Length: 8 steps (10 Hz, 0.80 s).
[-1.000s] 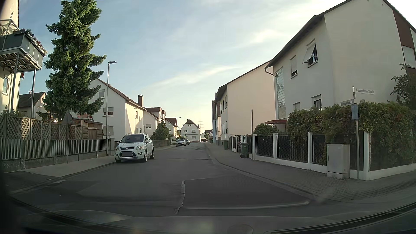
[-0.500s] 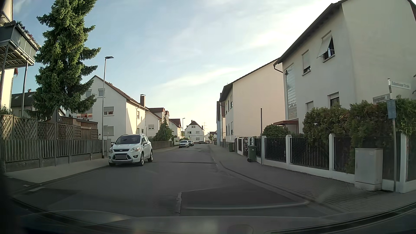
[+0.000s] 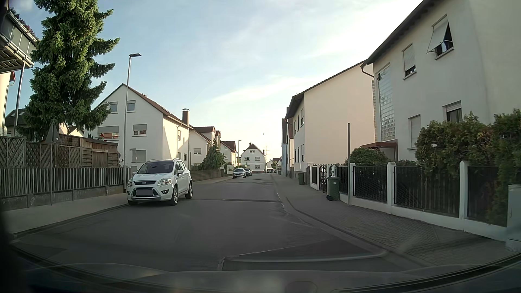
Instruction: Follow the waypoints while adhering to traffic rules and regulations
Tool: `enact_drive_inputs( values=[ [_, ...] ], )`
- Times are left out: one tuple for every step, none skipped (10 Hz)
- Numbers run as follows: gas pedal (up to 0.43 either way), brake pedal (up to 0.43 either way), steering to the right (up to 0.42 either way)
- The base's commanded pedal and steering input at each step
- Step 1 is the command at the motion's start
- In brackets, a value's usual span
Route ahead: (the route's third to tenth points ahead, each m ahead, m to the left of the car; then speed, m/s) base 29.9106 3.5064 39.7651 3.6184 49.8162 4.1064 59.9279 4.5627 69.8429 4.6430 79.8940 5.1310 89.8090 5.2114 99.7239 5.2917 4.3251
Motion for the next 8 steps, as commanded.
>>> enact_drive_inputs(
  values=[
    [0.26, 0.03, -0.078],
    [0.26, 0.03, -0.078],
    [0.26, 0.03, -0.079],
    [0.26, 0.037, -0.077],
    [0.26, 0.03, -0.075],
    [0.26, 0.03, -0.074],
    [0.26, 0.03, -0.069],
    [0.26, 0.03, -0.059]
  ],
)
